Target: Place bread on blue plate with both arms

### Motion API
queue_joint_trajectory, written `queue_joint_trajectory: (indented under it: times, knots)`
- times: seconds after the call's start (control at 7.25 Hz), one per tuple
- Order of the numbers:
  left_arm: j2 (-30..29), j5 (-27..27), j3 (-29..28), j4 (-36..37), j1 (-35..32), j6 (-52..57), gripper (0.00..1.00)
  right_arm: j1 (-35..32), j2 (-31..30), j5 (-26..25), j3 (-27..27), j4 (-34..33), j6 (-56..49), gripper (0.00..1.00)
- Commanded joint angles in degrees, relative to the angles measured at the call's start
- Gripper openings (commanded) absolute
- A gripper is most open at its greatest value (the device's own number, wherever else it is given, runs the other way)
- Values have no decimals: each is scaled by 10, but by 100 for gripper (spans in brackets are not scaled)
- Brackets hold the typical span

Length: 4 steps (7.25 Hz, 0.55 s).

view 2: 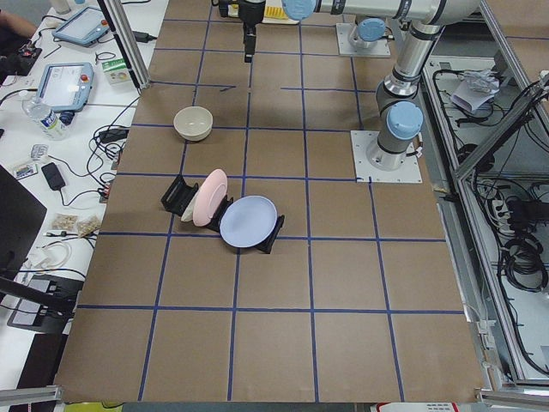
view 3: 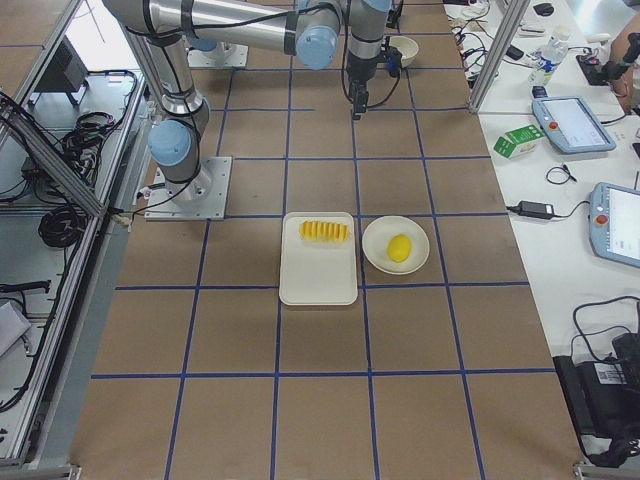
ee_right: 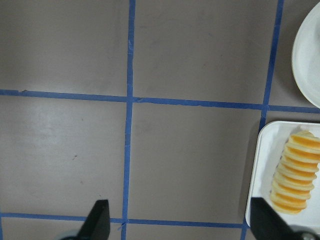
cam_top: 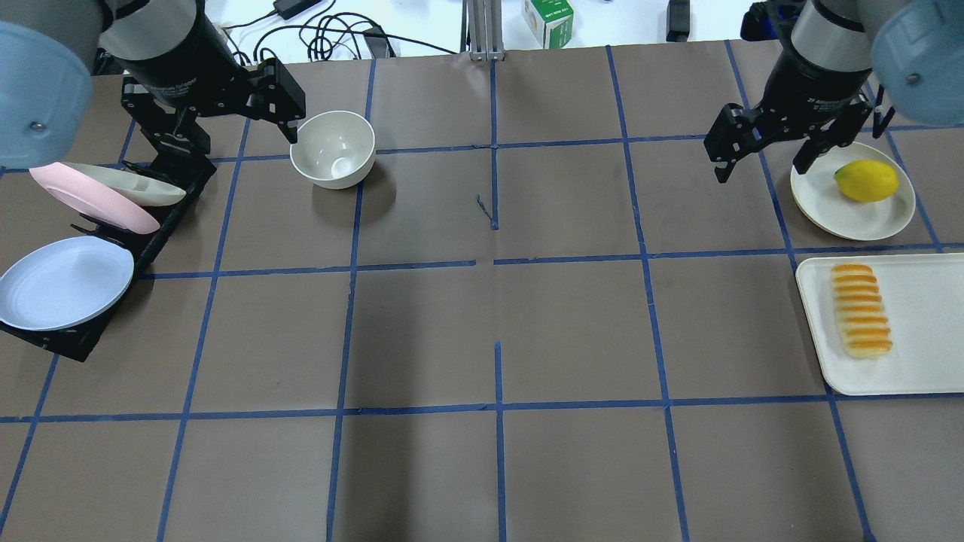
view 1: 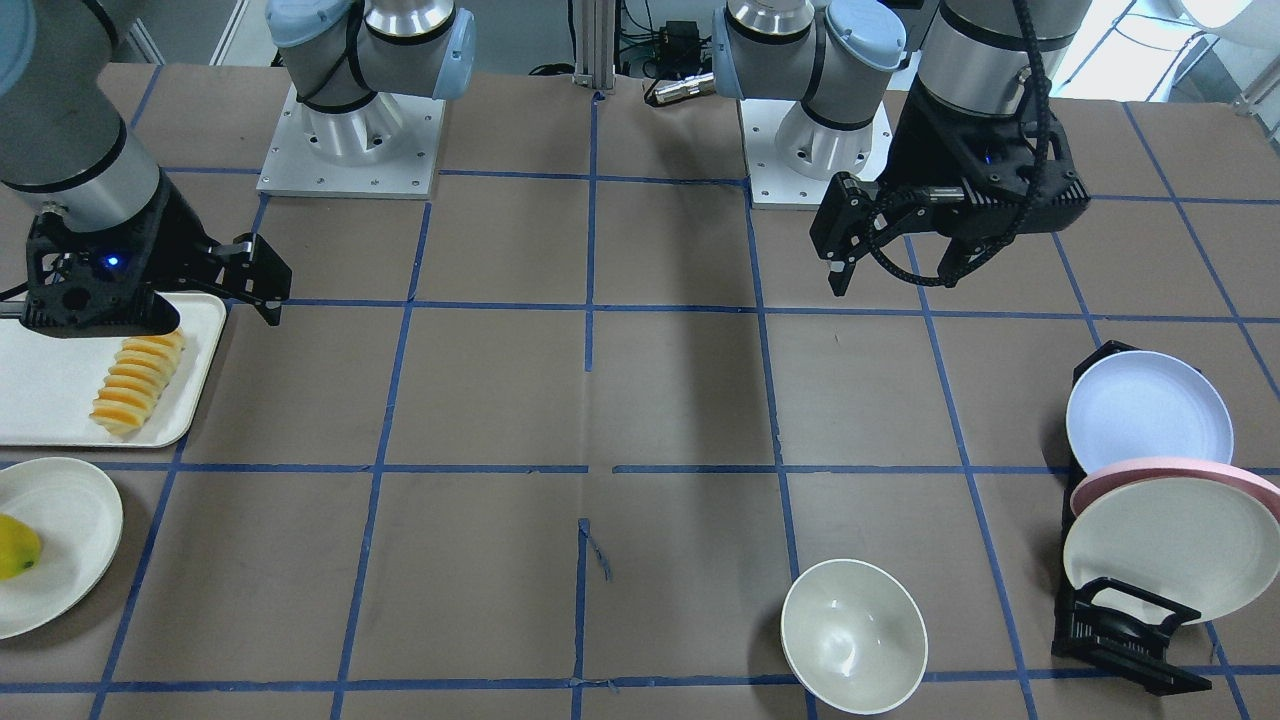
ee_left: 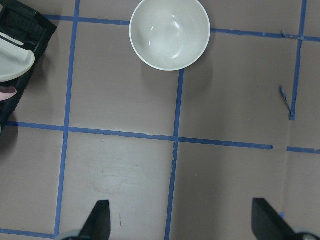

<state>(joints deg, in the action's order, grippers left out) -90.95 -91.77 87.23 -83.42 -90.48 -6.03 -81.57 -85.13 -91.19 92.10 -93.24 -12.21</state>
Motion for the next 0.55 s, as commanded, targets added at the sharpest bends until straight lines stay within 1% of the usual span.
queue_joint_trajectory:
  times: [0.0,0.28,0.41]
  knots:
    - [0,1,-5,0,-1,0,100,28,1,1,23,-2,-20,100]
    - [1,1,-8,0,-1,0,100,49,1,3,38,-14,-47,100]
    - [2,1,-8,0,-1,0,100,61,1,2,53,-31,-48,100]
